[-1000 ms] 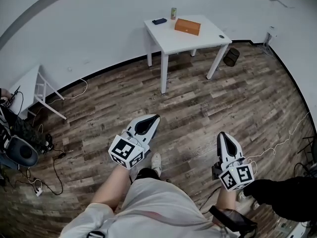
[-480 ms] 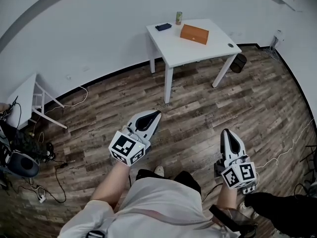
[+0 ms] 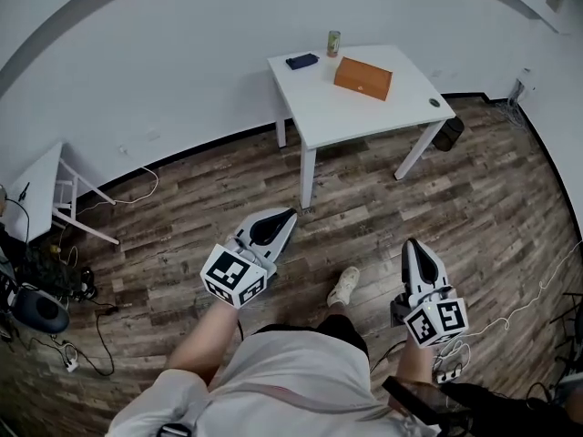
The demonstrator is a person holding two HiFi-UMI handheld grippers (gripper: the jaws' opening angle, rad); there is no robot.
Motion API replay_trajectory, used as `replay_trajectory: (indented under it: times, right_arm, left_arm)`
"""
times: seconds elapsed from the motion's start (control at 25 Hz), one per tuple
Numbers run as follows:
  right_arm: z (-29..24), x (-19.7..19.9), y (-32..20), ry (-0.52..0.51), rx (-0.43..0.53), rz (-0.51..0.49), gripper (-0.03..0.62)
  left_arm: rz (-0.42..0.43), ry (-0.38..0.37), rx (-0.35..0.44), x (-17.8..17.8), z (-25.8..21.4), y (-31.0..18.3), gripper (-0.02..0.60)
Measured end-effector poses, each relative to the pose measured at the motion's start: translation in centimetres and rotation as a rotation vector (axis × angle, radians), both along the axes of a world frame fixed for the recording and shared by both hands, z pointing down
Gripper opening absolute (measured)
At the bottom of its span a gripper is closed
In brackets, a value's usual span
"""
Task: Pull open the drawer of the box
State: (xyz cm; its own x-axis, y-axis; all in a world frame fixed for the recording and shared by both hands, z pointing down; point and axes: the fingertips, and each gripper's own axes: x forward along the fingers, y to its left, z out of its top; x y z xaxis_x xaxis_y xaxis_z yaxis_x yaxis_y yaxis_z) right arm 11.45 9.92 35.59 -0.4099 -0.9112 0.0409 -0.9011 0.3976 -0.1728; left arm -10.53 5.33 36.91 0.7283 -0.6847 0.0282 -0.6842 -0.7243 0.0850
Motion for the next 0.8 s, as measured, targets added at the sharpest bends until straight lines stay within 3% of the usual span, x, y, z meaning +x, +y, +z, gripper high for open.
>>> replay_trajectory:
  times: [0.48, 0.8]
  right_arm:
    - [-0.7, 10.9, -22.5, -0.007, -0.019, -0.107, -0.008]
    - [0.5, 14.0, -31.1, -0.03, -0.058, -0.154, -0.008]
  left_arm:
    - [-0.064, -0.002, -0.014, 12.2, -1.1, -20.8, 0.011]
    - [-0.099, -0.024, -0.038, 17.2, -0.9, -29.6, 0.011]
